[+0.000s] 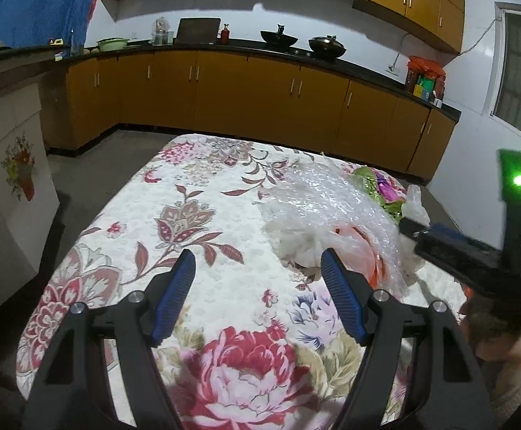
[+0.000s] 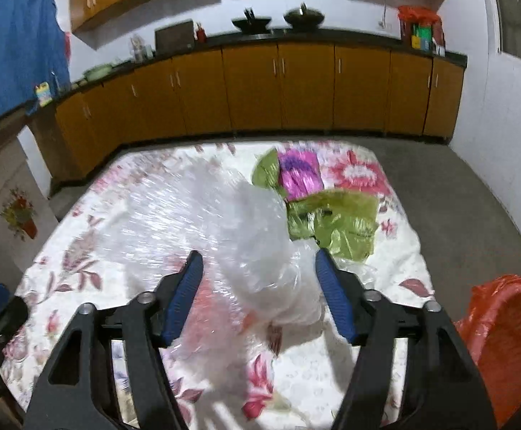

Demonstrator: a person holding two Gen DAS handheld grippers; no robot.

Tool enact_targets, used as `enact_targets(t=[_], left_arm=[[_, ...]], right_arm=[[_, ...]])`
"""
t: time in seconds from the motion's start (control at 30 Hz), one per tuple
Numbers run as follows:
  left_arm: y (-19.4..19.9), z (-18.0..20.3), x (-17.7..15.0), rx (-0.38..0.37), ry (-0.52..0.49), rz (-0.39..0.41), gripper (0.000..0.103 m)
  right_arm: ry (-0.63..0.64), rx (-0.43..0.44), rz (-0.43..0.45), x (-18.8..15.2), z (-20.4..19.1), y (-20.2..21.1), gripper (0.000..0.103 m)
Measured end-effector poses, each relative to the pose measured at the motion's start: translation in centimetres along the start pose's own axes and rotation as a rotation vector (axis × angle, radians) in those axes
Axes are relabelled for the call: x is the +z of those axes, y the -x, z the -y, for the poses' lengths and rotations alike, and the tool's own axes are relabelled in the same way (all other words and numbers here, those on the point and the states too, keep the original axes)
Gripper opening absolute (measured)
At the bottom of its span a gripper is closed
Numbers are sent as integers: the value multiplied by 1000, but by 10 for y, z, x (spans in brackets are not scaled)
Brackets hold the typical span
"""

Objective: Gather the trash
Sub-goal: 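Grasp the bubble wrap with the left tool while the right tool grasps a clear bag, then carry the bubble wrap and clear bag to the basket and release both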

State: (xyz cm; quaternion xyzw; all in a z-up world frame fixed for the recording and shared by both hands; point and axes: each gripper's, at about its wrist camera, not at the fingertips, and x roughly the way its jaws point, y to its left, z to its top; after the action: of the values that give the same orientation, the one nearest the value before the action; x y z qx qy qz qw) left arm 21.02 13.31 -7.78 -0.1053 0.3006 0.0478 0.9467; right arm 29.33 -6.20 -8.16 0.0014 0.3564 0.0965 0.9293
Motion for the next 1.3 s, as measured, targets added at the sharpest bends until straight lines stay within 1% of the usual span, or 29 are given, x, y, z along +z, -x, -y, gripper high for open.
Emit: enact_targets(t=[0.03, 0.07, 0.13, 0.2, 0.3, 0.47, 0.53, 0.63, 0.67, 0.73, 0.77, 0.8, 0.87, 0.97, 1.07, 1.3], left_arm=[[-2, 2, 0, -9, -2, -2, 71], [-3, 4, 0, -19, -4, -6, 71], [-8, 11, 0, -47, -4, -16, 71], [-14, 20, 1, -87, -3, -32, 64], [-25, 39, 2, -148, -4, -64, 57], [-42, 73, 0, -216, -15, -115, 53], [-50, 87, -1, -234, -22, -137, 53], [-64, 106, -5, -214, -57, -169, 51], [-69, 111, -7, -204, -64, -183, 44], [-82, 120, -10, -192, -75, -216, 25], [-86, 121, -11, -192, -77, -225, 8], [-88, 121, -12, -199, -74, -232, 8], [-84, 119, -12, -208, -69, -208, 7], [-63, 115, -10, -215, -106, -146, 6], [-39, 109, -7, -222, -149, -99, 6], [7, 93, -2, -225, -192, -28, 5]], right_arm=[[-2, -3, -14, -1, 3, -3, 26], [-17, 4, -4, -4, 9, 1, 21], [-30, 12, 19, -10, 16, 15, 17], [-46, 27, 39, -15, 22, 27, 15], [-77, 35, 63, -22, 35, 48, 15], [-103, 23, 86, -35, 54, 75, 15], [-107, 18, 83, -38, 59, 79, 15], [-121, 12, 78, -42, 69, 85, 15], [-127, 10, 77, -43, 72, 87, 15], [-137, 6, 77, -45, 77, 89, 15], [-140, 4, 77, -45, 79, 89, 15], [-141, 3, 77, -45, 79, 90, 15], [-142, 0, 80, -47, 82, 94, 15], [-151, 3, 88, -48, 85, 100, 15], [-155, 10, 101, -48, 83, 107, 15], [-141, 18, 131, -49, 78, 127, 15]])
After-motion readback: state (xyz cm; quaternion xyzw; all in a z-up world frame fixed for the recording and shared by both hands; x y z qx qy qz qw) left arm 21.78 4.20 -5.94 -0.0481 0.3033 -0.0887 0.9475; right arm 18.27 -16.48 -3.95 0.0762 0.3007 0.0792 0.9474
